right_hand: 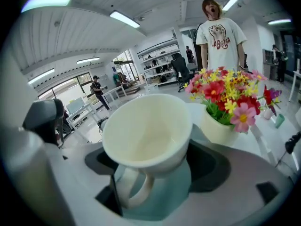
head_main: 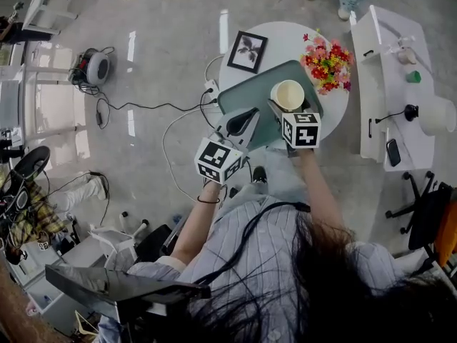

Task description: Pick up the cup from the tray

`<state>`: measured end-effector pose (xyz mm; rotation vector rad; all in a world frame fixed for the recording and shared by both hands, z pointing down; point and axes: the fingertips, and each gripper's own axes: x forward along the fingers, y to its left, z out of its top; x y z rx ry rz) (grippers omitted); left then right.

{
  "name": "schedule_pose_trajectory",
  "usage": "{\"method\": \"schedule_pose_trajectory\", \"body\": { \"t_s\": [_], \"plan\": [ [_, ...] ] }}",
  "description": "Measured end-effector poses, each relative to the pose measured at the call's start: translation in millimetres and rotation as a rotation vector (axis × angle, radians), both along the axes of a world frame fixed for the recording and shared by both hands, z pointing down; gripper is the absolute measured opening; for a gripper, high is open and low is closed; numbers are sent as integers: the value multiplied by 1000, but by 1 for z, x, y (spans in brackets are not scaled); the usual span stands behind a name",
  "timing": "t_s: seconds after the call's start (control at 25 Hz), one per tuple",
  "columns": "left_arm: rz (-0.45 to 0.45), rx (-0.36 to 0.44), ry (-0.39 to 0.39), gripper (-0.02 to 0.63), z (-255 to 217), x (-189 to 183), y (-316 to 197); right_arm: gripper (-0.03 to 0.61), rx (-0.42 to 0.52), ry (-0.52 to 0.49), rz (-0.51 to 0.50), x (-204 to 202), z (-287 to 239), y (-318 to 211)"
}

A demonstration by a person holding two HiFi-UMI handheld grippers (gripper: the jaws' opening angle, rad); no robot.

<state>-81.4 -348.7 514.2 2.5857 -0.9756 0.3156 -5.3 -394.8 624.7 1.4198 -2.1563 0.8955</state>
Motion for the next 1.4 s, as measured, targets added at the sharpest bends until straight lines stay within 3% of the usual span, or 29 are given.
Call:
{"method": "schedule_pose_trajectory", "body": {
  "t_s": [0.88,1.4],
  "plan": [
    [-46,95,54,14,-43,-37,117,424,113,-44,-38,-24,-84,120],
    [-33,49,102,14,-31,-31,179,423,88,-56,-22,-23,-91,193]
  ]
}}
